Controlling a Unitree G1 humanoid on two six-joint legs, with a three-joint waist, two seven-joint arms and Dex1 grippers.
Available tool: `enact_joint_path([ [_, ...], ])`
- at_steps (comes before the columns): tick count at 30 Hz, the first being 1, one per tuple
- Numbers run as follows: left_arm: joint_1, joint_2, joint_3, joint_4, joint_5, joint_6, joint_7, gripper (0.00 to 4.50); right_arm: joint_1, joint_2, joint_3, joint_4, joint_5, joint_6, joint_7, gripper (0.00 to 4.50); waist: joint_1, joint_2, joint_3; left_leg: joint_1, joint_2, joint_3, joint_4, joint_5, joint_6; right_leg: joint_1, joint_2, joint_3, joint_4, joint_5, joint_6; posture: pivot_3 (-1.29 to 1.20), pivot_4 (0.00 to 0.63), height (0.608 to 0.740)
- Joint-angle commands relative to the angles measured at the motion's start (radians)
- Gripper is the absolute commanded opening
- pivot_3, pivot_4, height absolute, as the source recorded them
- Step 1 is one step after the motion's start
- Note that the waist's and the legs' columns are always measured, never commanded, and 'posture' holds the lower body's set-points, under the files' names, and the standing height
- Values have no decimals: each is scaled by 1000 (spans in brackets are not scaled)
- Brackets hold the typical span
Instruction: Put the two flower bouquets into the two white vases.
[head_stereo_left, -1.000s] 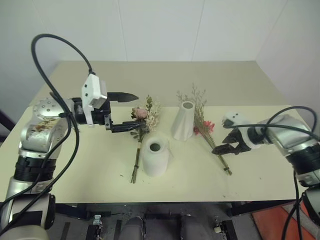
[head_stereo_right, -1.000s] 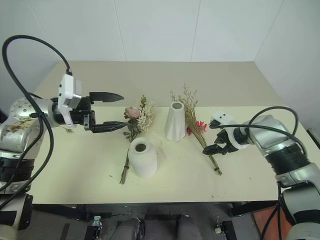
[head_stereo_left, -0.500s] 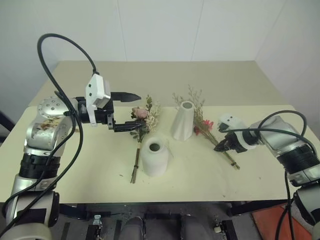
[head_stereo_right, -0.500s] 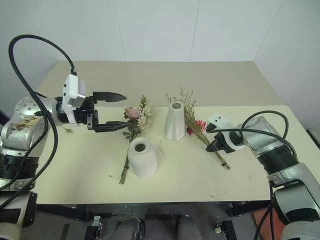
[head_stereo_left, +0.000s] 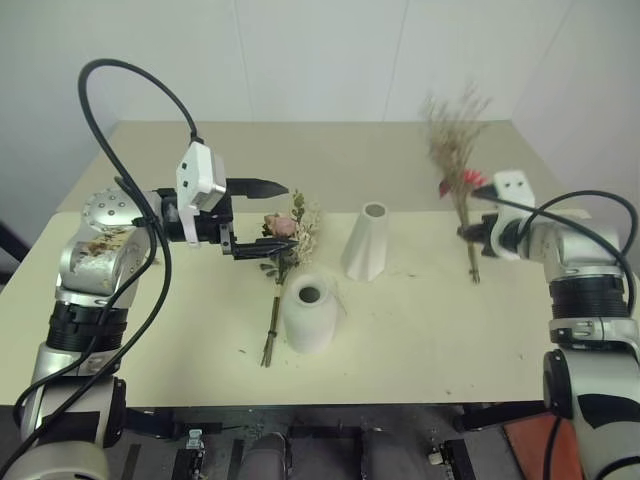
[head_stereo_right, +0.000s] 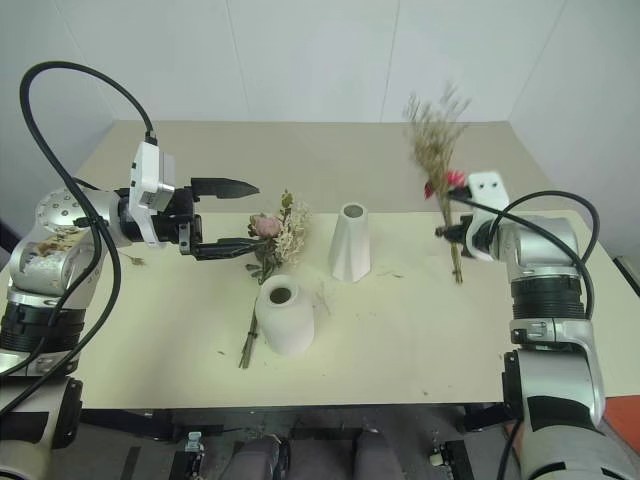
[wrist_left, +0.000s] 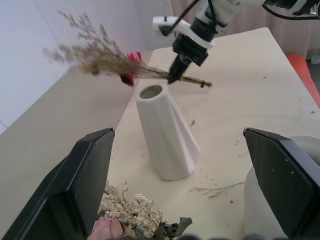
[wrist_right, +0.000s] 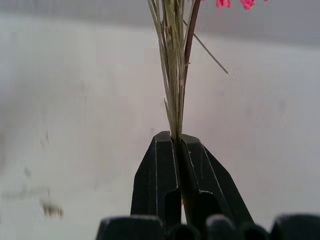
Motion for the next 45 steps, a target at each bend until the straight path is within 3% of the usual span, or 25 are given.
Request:
enact_joint_path([
  [1, -17, 4, 10, 3, 3, -20, -11, 4500, -70, 59, -131, -158, 116, -104, -32, 49, -7, 1, 0, 0, 0, 0, 0, 0, 0, 0, 0, 0, 1, 0, 0, 0, 150, 740],
  [10, -24, -2, 0, 0, 15, -16, -11, 4500, -191, 228, -152, -248, 309, -205, -3, 49, -19, 1, 1, 1, 0, -1, 0, 0, 0, 0, 0, 0, 2, 0, 0, 0, 150, 740],
  [21, -8, 1, 16, -29, 8, 8, 29, 4500, -62, 251, -43, -411, 400, -171, 43, 49, -18, 1, 1, 0, 0, -1, 0, 0, 0, 0, 0, 0, 3, 0, 0, 0, 150, 740],
  [45, -28, 0, 30, -37, -33, 90, 45, 4500, 95, 297, 64, -373, 324, -386, 47, 49, -19, 1, 1, 2, 0, -1, 0, 0, 0, 0, 0, 0, 2, 0, 0, 0, 150, 740],
])
